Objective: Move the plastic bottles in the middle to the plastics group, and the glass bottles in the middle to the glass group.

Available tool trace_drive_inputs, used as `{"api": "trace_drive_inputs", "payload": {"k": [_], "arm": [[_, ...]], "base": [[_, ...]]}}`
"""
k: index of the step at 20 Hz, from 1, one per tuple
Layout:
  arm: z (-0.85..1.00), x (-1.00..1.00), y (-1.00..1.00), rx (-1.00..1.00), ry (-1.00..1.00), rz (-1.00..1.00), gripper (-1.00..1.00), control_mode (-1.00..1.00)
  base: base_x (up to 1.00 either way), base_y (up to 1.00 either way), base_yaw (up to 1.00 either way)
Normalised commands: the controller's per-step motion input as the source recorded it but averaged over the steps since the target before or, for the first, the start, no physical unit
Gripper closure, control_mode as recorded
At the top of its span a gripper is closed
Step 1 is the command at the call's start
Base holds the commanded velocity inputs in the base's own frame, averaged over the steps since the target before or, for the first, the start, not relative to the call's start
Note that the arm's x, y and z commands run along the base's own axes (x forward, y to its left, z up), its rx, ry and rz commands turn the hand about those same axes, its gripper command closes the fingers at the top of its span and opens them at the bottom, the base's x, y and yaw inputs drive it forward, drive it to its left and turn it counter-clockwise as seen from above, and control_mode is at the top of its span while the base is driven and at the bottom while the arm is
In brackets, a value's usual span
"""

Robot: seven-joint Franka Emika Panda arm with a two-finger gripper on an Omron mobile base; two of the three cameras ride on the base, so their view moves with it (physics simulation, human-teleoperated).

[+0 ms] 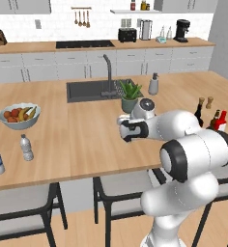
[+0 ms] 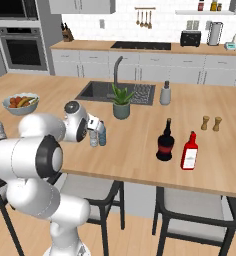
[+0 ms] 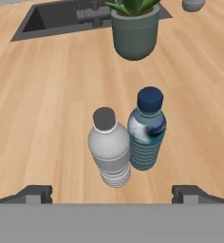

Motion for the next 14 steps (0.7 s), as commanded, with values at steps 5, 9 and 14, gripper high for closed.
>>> {"api": "trace_drive_inputs", "payload": {"k": [5, 9, 14], "arm": [[0.00, 0.08, 0.00, 0.00, 0.00, 0.00, -1.00, -1.00], [-0.01, 0.17, 0.00, 0.00, 0.00, 0.00, -1.00, -1.00], [-0.10, 0.15, 0.00, 0.00, 0.00, 0.00, -1.00, -1.00]], "base": [[0.00, 0.00, 0.00], [0.00, 0.00, 0.00], [0.00, 0.00, 0.00]]}}
